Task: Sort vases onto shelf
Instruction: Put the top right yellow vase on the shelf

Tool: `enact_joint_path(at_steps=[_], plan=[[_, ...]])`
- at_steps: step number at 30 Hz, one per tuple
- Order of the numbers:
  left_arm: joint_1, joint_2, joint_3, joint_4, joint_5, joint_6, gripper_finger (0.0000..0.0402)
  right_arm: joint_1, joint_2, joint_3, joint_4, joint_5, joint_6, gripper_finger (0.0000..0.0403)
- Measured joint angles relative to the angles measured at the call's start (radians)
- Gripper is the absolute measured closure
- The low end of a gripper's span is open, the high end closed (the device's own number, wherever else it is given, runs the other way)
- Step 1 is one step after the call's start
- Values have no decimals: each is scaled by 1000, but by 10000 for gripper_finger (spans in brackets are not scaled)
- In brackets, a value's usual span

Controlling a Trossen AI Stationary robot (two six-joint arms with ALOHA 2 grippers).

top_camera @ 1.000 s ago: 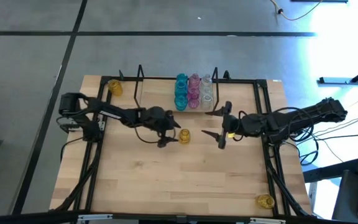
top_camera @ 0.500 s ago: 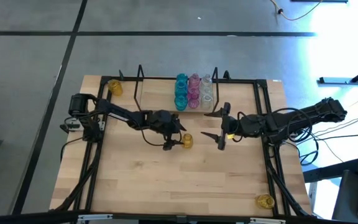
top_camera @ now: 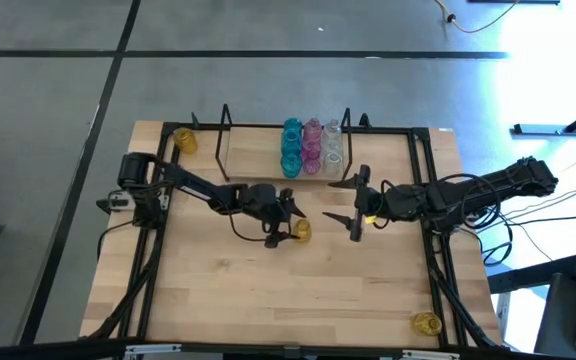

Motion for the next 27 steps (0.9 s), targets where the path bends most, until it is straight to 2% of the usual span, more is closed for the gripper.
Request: enact_joint_path(at_steps=[4,14,23,27], plan=[[-1,22,-1,8,-43,0,85,0,0,0,0,0,0,70],[1,22,-1,33,-37,0,87,0,0,0,0,0,0,70],[1,22,-1,32,-37,0,146,0,0,0,0,0,0,70],[1,21,-1,30,-36,0,156,0,0,0,-1,0,0,70]])
